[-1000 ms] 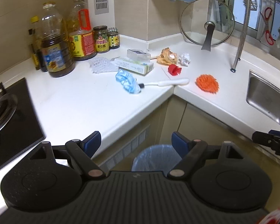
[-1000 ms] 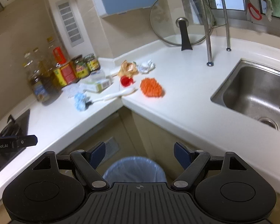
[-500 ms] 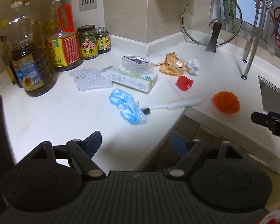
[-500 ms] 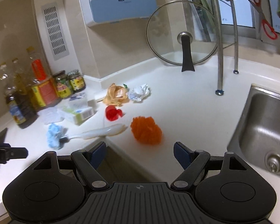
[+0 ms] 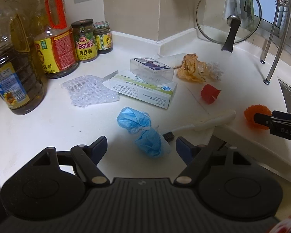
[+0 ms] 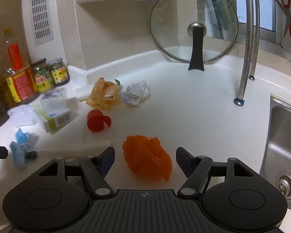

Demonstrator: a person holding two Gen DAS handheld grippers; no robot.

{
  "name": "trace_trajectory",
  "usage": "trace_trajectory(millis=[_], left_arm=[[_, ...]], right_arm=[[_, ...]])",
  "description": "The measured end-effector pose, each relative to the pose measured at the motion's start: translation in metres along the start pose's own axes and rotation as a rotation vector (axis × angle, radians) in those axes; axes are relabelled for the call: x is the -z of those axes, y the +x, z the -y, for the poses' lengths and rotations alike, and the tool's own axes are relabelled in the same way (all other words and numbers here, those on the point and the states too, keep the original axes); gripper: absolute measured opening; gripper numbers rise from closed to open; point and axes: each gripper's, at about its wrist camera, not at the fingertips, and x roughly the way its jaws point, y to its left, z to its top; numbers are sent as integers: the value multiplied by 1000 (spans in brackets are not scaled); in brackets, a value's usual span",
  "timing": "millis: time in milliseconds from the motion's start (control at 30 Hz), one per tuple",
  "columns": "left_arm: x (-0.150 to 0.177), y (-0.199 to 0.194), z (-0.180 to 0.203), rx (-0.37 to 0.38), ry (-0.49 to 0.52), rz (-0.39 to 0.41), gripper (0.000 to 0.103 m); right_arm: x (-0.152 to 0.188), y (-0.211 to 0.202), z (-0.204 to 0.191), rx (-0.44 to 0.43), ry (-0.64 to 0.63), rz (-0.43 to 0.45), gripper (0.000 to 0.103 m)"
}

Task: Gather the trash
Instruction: 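Grasp the blue glove with the left tool while the right tool grasps the orange scrubber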

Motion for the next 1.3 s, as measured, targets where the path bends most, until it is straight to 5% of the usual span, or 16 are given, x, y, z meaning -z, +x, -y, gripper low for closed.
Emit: trace_trajectory(millis=[167, 433, 933, 1300], left_arm=[[-4, 8, -2, 21, 1, 2, 76], [-3, 17, -3, 38, -10, -1, 74], [-5, 38, 4, 49, -22, -46, 54], [3, 30, -6, 35, -113, -17, 15]], right_arm=[[0, 10, -1, 16, -3, -27, 63], [0, 10, -2, 20, -2, -30, 38], [-3, -19, 13, -4, 100, -8, 37], [-2, -29, 19, -47, 101, -6, 37]])
